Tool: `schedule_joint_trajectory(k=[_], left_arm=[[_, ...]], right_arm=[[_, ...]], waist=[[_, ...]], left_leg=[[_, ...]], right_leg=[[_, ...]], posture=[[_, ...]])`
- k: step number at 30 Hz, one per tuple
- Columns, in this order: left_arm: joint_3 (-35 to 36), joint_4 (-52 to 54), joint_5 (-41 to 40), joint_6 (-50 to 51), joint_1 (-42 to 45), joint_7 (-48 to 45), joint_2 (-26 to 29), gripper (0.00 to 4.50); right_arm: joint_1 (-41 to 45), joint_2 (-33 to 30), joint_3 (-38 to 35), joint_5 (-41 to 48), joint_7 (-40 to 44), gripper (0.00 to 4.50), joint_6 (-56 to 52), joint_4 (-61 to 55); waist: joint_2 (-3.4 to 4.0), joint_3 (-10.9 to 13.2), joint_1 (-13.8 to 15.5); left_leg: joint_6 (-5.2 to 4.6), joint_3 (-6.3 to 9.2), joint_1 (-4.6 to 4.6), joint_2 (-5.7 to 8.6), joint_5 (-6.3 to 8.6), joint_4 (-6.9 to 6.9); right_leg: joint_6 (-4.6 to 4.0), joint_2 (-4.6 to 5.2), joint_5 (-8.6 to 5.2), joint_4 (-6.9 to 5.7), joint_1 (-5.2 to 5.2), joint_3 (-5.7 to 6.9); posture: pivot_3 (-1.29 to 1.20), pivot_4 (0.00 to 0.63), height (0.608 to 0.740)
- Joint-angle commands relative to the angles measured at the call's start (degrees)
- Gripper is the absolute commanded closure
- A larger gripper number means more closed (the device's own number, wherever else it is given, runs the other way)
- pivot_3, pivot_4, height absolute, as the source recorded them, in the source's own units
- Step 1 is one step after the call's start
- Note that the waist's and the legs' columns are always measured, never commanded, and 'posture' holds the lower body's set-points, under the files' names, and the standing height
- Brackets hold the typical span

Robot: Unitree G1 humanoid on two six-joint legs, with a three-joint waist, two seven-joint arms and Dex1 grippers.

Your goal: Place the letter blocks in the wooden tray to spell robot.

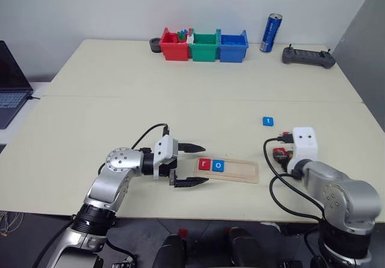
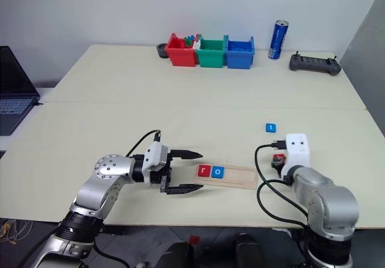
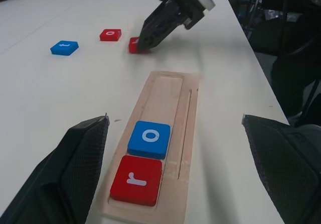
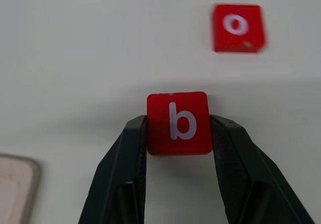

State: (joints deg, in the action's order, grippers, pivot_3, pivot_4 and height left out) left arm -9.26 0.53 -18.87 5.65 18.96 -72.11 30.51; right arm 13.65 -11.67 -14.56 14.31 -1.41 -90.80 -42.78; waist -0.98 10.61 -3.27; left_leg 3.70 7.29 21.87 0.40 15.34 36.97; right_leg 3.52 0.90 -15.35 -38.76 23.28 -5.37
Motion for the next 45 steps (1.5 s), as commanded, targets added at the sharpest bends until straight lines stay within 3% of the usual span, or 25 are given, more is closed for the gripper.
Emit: schedule_joint_trajectory(k=[1, 11, 20, 32, 34, 37, 41, 45], left_arm=[[-0.5, 1.4, -0.2, -1.1, 0.7, -0.4, 0.0, 0.0], [-1.0, 0.0, -0.1, -1.5, 1.8, -1.5, -0.4, 0.0], [-0.9, 0.3, 0.2, -1.6, 1.6, -1.0, -0.3, 0.0], [-1.1, 0.3, 0.0, -1.7, 1.7, -0.9, -0.3, 0.0], [-1.2, -0.1, 0.1, -2.0, 1.8, -1.1, -0.3, 0.0], [-1.5, -0.7, 0.2, -2.3, 2.0, -1.0, -0.7, 0.0], [-1.9, -1.5, 0.3, -2.5, 2.7, -1.1, -1.2, 0.0], [-1.9, -1.9, 0.4, -2.8, 3.0, -1.4, -1.3, 0.0]], right_arm=[[-2.6, 3.0, -0.7, -0.6, -1.5, 3.04, -1.7, -6.4], [-8.6, 5.8, 0.9, -0.7, -3.2, 3.04, -1.7, -9.0], [-7.9, 4.4, 1.2, -0.8, -2.2, 0.02, -1.7, -9.2], [0.8, -6.2, 1.8, -0.1, 2.6, 0.02, -1.7, -9.2], [1.1, -13.4, 3.4, 3.0, 9.9, 0.02, 3.4, -7.3], [-4.1, -31.0, 9.1, 4.0, 30.1, 0.02, 26.7, -1.8], [-10.2, -39.7, 5.3, 6.3, 52.7, 0.02, 53.1, 13.2], [-10.0, -43.3, 5.6, 4.8, 64.5, 0.02, 70.7, 28.1]], waist=[[0.01, 0.0, -0.2], [0.02, 0.0, -0.1], [0.02, 0.0, -0.1], [0.02, 0.0, -0.1], [0.05, 0.0, -0.1], [0.09, 0.1, 0.0], [-0.02, 0.1, 0.0], [-0.04, 0.1, 0.1]], left_leg=[[0.0, 0.0, -0.01, -0.01, 0.0, -0.01], [0.0, -0.03, -0.01, -0.01, 0.0, -0.01], [0.0, -0.03, 0.0, 0.0, 0.0, -0.01], [0.0, -0.04, 0.02, 0.01, 0.0, -0.03], [0.0, -0.03, 0.03, 0.0, 0.0, -0.03], [-0.01, -0.14, 0.04, 0.07, 0.01, -0.03], [-0.03, -0.04, 0.09, -0.07, 0.02, -0.08], [-0.04, -0.26, 0.08, 0.06, 0.03, -0.02]], right_leg=[[0.0, -0.02, 0.0, 0.0, 0.0, 0.0], [0.0, 0.0, -0.01, 0.03, -0.01, -0.02], [0.0, 0.01, -0.02, 0.08, -0.03, -0.01], [-0.01, 0.0, -0.02, 0.15, -0.01, 0.0], [-0.01, 0.01, -0.02, 0.16, -0.01, 0.01], [0.05, 0.1, -0.05, 0.27, -0.05, -0.03], [0.29, -0.01, -0.13, 0.77, -0.25, 0.15], [0.16, 0.15, 0.08, 0.78, -0.25, -0.04]], posture=[[0.0, 0.15, 0.74], [0.0, 0.15, 0.74], [0.0, 0.15, 0.74], [0.0, 0.15, 0.74], [0.0, 0.15, 0.74], [0.0, 0.15, 0.74], [0.0, 0.15, 0.74], [0.0, 0.15, 0.74]])
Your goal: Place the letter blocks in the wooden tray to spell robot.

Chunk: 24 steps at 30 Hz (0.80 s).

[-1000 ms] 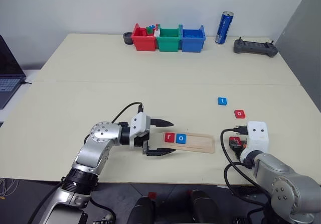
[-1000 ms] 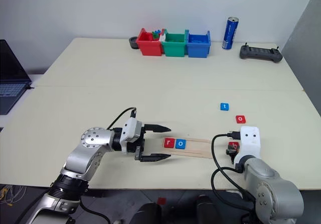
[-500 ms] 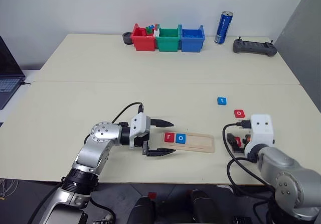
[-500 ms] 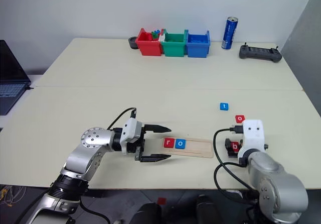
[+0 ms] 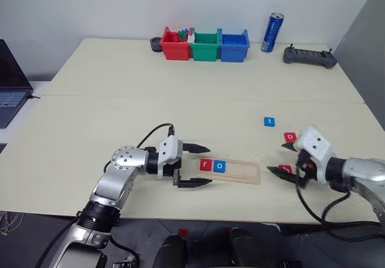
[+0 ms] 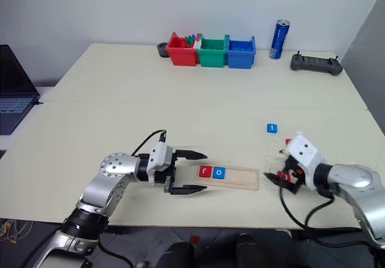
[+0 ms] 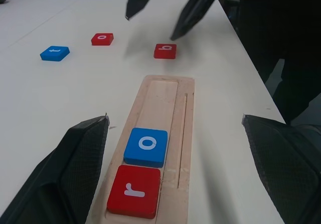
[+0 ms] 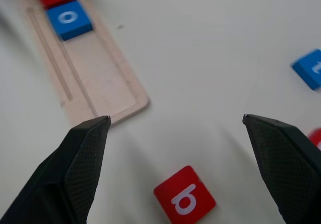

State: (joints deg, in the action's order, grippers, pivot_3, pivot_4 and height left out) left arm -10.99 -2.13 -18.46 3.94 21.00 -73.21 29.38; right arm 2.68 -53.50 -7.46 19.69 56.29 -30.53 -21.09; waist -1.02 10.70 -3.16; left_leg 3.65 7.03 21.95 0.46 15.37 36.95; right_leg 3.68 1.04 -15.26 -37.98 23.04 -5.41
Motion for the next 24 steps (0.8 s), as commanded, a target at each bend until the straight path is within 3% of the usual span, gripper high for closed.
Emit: schedule_joint_trajectory(k=[1, 8, 24], left_arm=[[-0.2, 0.7, 0.0, -1.1, 1.0, -0.3, -0.2, 0.0], [0.0, 2.1, -0.2, -0.8, 0.2, 0.0, -0.1, 0.0], [0.2, 4.9, -0.1, 0.2, -1.6, 0.7, 0.6, 0.0]], right_arm=[[1.9, -1.8, -0.8, -1.2, 8.3, 0.02, 13.3, 9.3], [6.5, -1.2, 3.9, -3.7, 14.4, 0.02, 22.6, 21.1], [10.3, 1.0, 9.3, -6.4, 17.7, 0.02, 28.3, 29.3]], waist=[[-0.02, 0.0, -0.1], [-0.01, 0.0, -0.1], [0.0, 0.0, 0.1]], left_leg=[[0.0, -0.02, -0.01, -0.01, 0.0, 0.01], [0.0, -0.01, -0.05, -0.03, 0.0, 0.01], [0.01, 0.01, -0.05, -0.01, 0.0, 0.03]], right_leg=[[0.0, 0.0, 0.0, 0.0, 0.0, -0.02], [-0.01, -0.02, 0.01, -0.07, 0.02, -0.04], [-0.02, 0.0, 0.02, -0.11, 0.02, -0.05]], posture=[[0.0, 0.15, 0.74], [0.0, 0.15, 0.74], [0.0, 0.15, 0.74]])
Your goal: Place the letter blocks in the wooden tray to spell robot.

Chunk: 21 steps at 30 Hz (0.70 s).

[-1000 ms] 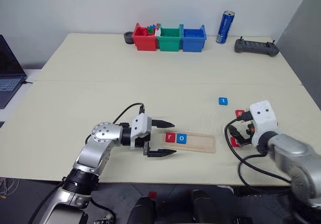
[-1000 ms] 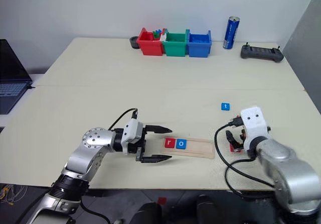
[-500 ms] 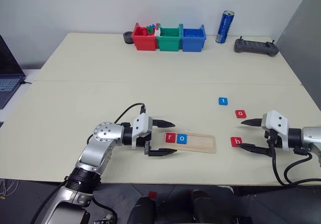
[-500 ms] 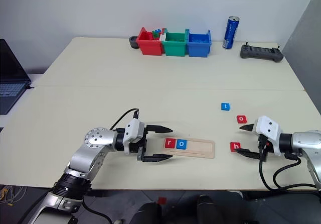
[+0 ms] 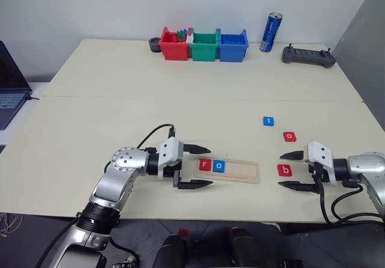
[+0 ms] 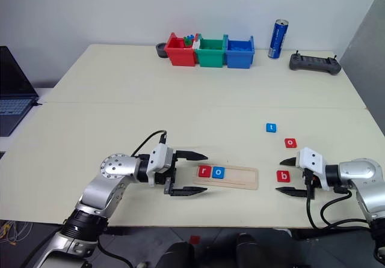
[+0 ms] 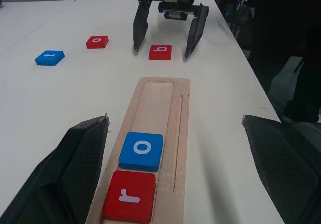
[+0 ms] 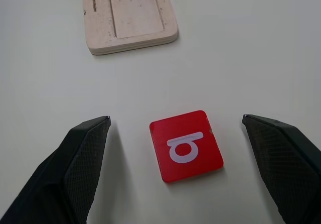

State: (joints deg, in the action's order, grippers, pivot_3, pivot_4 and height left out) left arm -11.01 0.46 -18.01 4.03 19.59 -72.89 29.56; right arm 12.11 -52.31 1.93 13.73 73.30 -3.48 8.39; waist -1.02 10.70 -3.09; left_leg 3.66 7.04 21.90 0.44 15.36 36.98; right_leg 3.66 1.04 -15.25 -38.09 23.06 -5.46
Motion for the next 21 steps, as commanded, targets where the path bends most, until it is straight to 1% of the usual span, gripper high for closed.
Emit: schedule_joint_trajectory(k=[1, 7, 8, 10, 15, 16, 21], left_arm=[[0.2, 2.3, -0.6, 0.1, -0.2, 0.4, 0.5, 0.0], [0.2, 2.4, -0.7, 0.3, -0.2, 0.6, 0.6, 0.0], [0.2, 2.4, -0.7, 0.3, -0.2, 0.6, 0.6, 0.0], [0.2, 2.3, -0.7, 0.3, -0.1, 0.5, 0.6, 0.0], [0.2, 2.4, -0.7, 0.4, -0.1, 0.4, 0.7, 0.0], [0.1, 2.3, -0.7, 0.4, 0.0, 0.3, 0.6, 0.0], [0.2, 2.1, -0.6, 0.3, 0.1, 0.3, 0.6, 0.0]], right_arm=[[1.0, -0.2, -0.1, -0.6, 0.8, 0.02, 1.4, 0.1], [1.3, 0.0, -0.1, -1.3, 0.9, 0.02, 2.4, 1.9], [1.4, 0.1, 0.0, -1.3, 0.8, 0.38, 2.4, 1.9], [1.4, 0.2, -0.1, -1.3, 0.7, 0.93, 2.4, 1.9], [1.5, 0.3, -0.4, -1.3, 0.4, 2.79, 2.1, 2.0], [1.7, 0.2, -0.5, -1.3, 0.5, 3.05, 2.1, 2.2], [3.5, 0.1, -1.7, 0.0, -0.6, 3.04, -0.7, 0.0]], waist=[[0.0, 0.0, 0.0], [0.0, 0.0, 0.0], [0.01, 0.0, 0.0], [0.01, 0.0, 0.0], [0.01, 0.0, 0.0], [0.01, 0.0, 0.0], [0.01, 0.0, 0.0]], left_leg=[[0.0, 0.0, 0.0, 0.0, 0.0, 0.0], [0.0, -0.01, 0.0, 0.0, 0.0, 0.0], [0.0, -0.01, 0.0, 0.0, 0.0, 0.0], [0.0, 0.0, 0.0, 0.0, 0.0, 0.0], [0.0, -0.01, -0.01, 0.0, 0.0, 0.01], [0.0, -0.01, -0.01, 0.0, 0.0, 0.01], [0.0, -0.01, -0.01, 0.0, 0.0, 0.02]], right_leg=[[0.0, 0.0, 0.0, 0.0, 0.0, 0.0], [0.0, 0.0, 0.0, -0.01, 0.0, -0.01], [0.0, 0.0, 0.0, -0.01, 0.0, -0.01], [0.0, 0.0, 0.0, -0.02, 0.0, -0.01], [-0.01, 0.0, 0.01, -0.02, 0.0, -0.01], [-0.01, 0.0, 0.01, -0.03, 0.0, -0.01], [-0.01, 0.0, 0.01, -0.04, 0.0, 0.0]], posture=[[0.0, 0.15, 0.74], [0.0, 0.15, 0.74], [0.0, 0.15, 0.74], [0.0, 0.15, 0.74], [0.0, 0.15, 0.74], [0.0, 0.15, 0.74], [0.0, 0.15, 0.74]])
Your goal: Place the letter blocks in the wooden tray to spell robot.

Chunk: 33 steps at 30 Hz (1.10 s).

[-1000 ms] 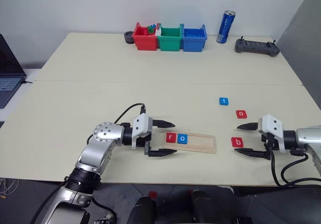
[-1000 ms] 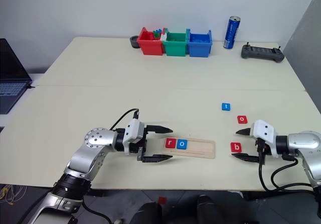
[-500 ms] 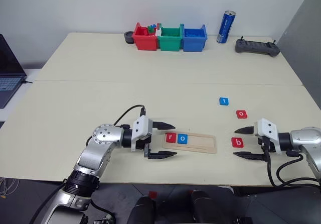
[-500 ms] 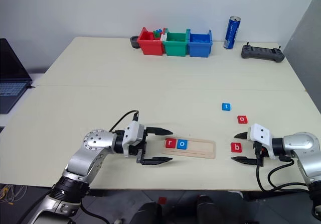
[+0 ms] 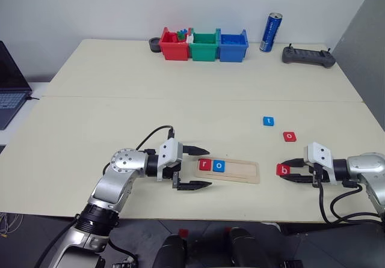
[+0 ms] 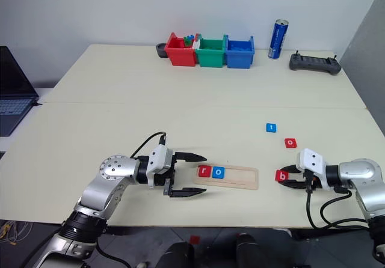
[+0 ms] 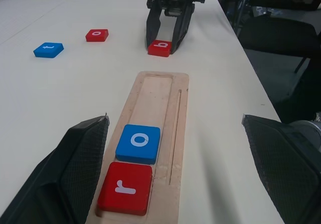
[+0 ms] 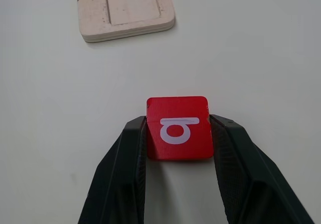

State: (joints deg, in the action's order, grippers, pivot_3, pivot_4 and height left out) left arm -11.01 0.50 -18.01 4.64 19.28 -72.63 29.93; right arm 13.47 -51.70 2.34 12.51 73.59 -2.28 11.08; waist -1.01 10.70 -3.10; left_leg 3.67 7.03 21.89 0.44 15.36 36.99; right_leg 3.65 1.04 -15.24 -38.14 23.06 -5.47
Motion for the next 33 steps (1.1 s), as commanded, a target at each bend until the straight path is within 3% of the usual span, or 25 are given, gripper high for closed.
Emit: schedule_joint_trajectory(k=[1, 12, 22, 33], left_arm=[[0.3, 2.0, -0.6, -0.4, 0.3, 0.1, 0.3, 0.0], [2.0, -0.6, -0.9, -2.1, 0.8, 0.0, 0.9, 0.0], [1.8, -0.5, -0.3, -2.8, 0.0, 0.6, 0.9, 0.0], [1.7, -0.2, -0.3, -2.9, -0.4, 1.7, 0.8, 0.0]], right_arm=[[2.7, -0.2, -2.5, 2.1, -1.6, 3.04, -3.7, -4.3], [3.8, 6.4, 3.6, 5.7, -12.1, 3.04, -24.9, -31.0], [5.7, 11.0, 11.0, 0.3, -17.4, 3.04, -27.4, -30.5], [8.4, 11.9, 13.7, 0.1, -15.6, 3.04, -28.5, -28.0]], waist=[[0.0, 0.0, 0.0], [0.01, 0.0, 0.2], [0.01, 0.0, 0.2], [0.01, 0.0, 0.2]], left_leg=[[0.0, -0.01, 0.0, 0.0, 0.0, 0.0], [0.0, 0.09, 0.04, 0.01, 0.0, 0.0], [0.0, 0.09, 0.06, 0.01, 0.0, 0.01], [0.0, 0.1, 0.06, 0.01, 0.0, 0.0]], right_leg=[[0.0, 0.0, 0.0, 0.0, 0.0, -0.01], [-0.01, 0.0, 0.0, -0.05, 0.03, 0.05], [-0.01, 0.0, 0.01, -0.06, 0.06, 0.07], [-0.02, 0.0, 0.01, -0.06, 0.07, 0.1]], posture=[[0.0, 0.15, 0.74], [0.0, 0.15, 0.74], [0.0, 0.15, 0.74], [0.0, 0.15, 0.74]])
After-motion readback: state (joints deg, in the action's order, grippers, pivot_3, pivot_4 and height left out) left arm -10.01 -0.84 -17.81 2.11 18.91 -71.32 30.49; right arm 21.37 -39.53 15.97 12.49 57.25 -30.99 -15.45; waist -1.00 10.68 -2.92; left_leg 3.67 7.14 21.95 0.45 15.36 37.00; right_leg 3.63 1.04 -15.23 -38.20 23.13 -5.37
